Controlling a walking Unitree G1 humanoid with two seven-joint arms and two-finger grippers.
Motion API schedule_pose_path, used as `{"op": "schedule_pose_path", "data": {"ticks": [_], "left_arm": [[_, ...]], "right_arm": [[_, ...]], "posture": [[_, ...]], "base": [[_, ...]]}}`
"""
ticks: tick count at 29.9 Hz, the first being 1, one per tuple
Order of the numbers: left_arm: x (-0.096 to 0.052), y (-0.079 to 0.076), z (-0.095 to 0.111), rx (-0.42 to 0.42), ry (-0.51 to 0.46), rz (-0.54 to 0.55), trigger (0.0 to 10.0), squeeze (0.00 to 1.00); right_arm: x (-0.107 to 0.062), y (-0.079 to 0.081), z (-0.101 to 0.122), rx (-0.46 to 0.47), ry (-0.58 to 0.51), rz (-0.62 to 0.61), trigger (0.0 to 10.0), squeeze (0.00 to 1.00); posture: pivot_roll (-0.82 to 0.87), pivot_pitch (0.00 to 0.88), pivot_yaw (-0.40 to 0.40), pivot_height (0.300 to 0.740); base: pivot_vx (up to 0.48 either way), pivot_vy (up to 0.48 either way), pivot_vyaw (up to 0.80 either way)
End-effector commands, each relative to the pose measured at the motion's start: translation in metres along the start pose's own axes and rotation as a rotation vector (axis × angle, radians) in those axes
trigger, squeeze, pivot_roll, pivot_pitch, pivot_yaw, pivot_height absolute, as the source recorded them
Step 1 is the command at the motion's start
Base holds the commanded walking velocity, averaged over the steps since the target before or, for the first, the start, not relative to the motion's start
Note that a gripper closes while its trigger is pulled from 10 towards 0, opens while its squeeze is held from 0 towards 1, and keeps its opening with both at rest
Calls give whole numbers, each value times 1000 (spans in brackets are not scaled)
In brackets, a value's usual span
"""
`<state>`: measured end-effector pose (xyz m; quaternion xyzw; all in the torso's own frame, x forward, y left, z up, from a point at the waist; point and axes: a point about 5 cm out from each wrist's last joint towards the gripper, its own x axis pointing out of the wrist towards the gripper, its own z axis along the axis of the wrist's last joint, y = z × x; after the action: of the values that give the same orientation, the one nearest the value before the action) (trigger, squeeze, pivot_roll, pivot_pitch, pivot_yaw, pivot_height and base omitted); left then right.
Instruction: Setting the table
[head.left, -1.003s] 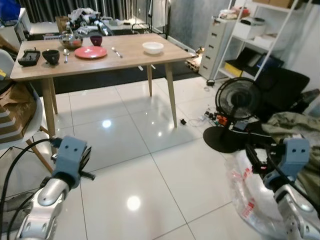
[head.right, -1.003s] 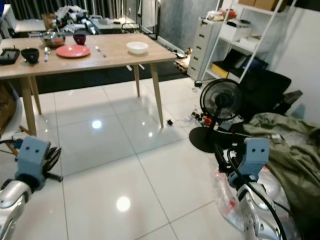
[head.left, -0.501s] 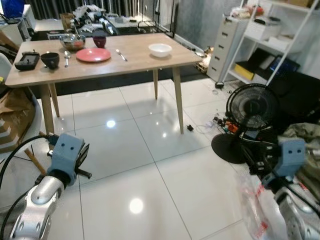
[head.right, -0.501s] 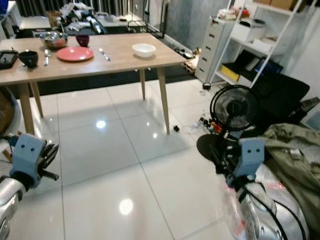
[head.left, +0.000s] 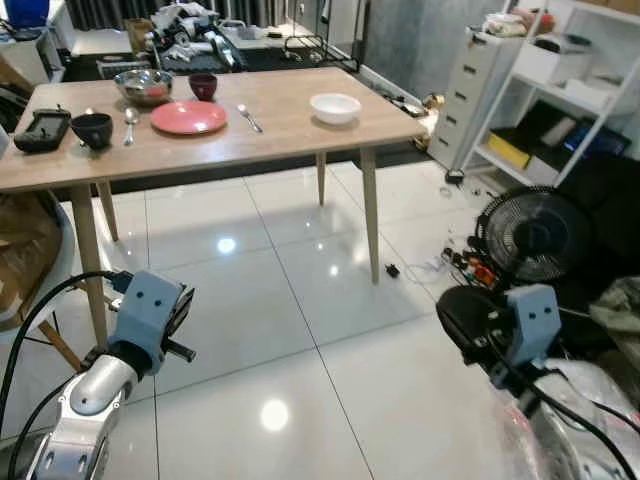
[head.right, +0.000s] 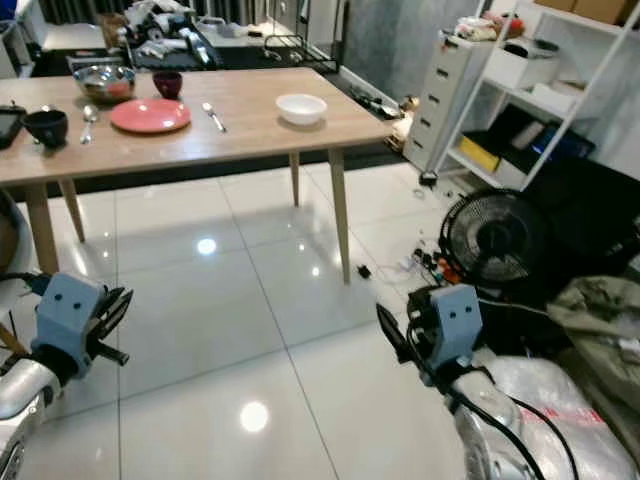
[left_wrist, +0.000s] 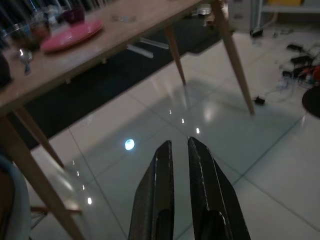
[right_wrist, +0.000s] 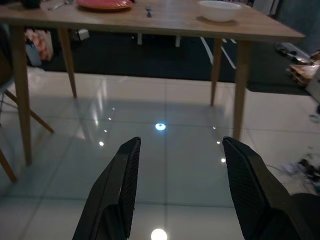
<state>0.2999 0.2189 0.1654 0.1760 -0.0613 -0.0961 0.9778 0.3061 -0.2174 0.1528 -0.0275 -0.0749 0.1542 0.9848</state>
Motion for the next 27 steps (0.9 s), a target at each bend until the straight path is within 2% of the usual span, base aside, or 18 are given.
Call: {"op": "schedule_pose_path", "data": {"ticks": [1, 27], "left_arm": [[0, -4, -2, 9, 8, -28, 10000, 0], [2, -4, 4, -17, 0, -31, 10000, 0]], "right_arm": [[-4, -4, -7, 22, 33, -21, 10000, 0], [2, -10, -3, 20, 17, -47, 10000, 0]], "posture": [[106, 86, 21, 740], [115, 90, 22, 740]], "base": [[465, 0, 0], [465, 0, 0]]}}
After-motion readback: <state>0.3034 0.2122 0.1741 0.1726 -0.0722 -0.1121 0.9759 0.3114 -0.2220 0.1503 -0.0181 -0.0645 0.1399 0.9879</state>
